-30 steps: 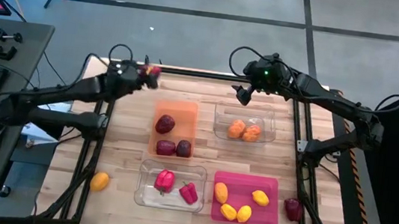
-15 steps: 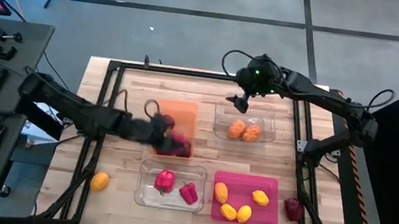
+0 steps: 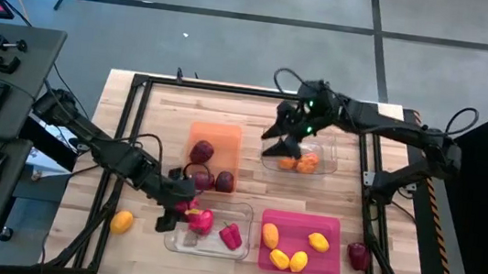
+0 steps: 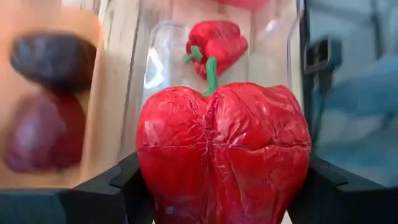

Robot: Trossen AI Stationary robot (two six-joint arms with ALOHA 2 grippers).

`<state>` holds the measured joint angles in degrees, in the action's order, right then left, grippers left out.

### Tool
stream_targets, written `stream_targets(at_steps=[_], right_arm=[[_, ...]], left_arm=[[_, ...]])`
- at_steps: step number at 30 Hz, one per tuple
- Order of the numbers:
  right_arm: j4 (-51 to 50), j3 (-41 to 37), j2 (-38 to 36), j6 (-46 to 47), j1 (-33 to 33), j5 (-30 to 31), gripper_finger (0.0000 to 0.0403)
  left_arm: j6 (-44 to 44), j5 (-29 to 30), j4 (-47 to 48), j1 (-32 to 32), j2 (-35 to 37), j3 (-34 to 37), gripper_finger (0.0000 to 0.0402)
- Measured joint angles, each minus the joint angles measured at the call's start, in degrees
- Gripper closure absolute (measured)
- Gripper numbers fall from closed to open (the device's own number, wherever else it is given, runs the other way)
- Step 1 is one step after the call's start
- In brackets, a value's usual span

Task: Sort produce into baskets
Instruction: Put the red bell pepper into the bottom transparent bin, then put the lemon into the pink bin

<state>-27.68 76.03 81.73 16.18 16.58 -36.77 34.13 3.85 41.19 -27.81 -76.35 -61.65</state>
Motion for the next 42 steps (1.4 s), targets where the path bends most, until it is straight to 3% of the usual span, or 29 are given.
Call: stream_targets(at_steps=[5,10,16,19,27,35,42], right_arm=[[5.3,0.0,0.0,11.53,-11.44,11.31,0.0024],[0.09,0.0,0.0,21.41,-24.48,22.4,0.0024],[-4.45,0.0,1.23,32.44,-38.85,43.78,0.0024],[-4.46,0.0,2.52,36.8,-43.6,51.05,0.0024],[-6.83,-0.02,5.46,43.34,-49.48,53.11,0.0024],[-10.15,-0.02,5.62,43.23,-50.51,52.67,0.0024],[-13.55,-0.02,5.62,38.97,-50.49,52.58,0.0024]], left_arm=[[-11.54,3.57,-1.18,-0.72,0.01,0.02,0.0148],[-7.77,5.89,-3.74,-0.81,0.01,0.02,0.0148],[-7.39,7.7,-4.33,-0.81,-0.01,0.03,0.0147],[-7.01,8.7,-6.31,-0.23,-0.38,0.04,0.0147],[-8.83,4.31,-18.85,1.71,-5.36,0.02,0.0119],[-5.81,-4.29,-17.5,4.41,-9.73,-1.61,0.005],[-3.26,-4.67,-11.04,6.23,-9.09,-6.17,0.0026]])
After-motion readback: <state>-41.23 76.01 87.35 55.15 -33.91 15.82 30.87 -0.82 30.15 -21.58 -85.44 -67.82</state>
